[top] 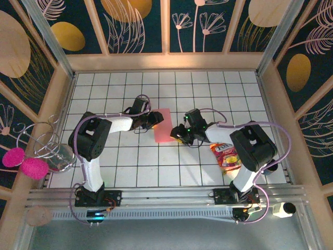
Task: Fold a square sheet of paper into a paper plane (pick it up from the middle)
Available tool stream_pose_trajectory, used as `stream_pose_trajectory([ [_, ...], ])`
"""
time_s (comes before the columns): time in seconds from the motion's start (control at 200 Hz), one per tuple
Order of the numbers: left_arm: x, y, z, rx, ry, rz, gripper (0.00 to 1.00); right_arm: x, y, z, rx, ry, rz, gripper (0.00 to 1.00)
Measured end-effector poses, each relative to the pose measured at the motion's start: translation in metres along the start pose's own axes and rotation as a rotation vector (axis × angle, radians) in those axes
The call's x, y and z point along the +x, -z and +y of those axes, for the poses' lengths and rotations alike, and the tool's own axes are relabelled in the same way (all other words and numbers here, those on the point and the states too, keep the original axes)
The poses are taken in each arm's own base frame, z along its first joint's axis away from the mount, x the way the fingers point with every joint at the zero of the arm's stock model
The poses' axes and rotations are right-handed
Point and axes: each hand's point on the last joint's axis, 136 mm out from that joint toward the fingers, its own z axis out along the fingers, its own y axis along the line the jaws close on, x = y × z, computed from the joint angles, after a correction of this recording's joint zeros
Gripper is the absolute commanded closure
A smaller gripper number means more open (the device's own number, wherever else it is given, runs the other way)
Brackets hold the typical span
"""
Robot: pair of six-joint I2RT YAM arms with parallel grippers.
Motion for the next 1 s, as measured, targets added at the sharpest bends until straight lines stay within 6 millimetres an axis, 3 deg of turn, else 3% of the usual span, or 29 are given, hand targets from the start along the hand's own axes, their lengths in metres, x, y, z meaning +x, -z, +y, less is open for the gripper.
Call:
stream_pose_trajectory([
  [0.285, 0.0, 0.0, 0.0, 0.001, 0.0, 0.002, 0.53, -0.001, -0.007, -0.001, -0.002, 0.01, 0.015, 0.64],
  [0.571, 0.0, 0.0, 0.0, 0.002, -0.001, 0.001, 0.53, -0.005, -0.007, 0.013, -0.063, 0.038, 0.002, 0.67],
  [1.001, 0.001, 0.0, 0.0, 0.005, -0.001, 0.0, 0.53, -0.005, -0.007, 0.015, -0.107, 0.009, -0.005, 0.76],
])
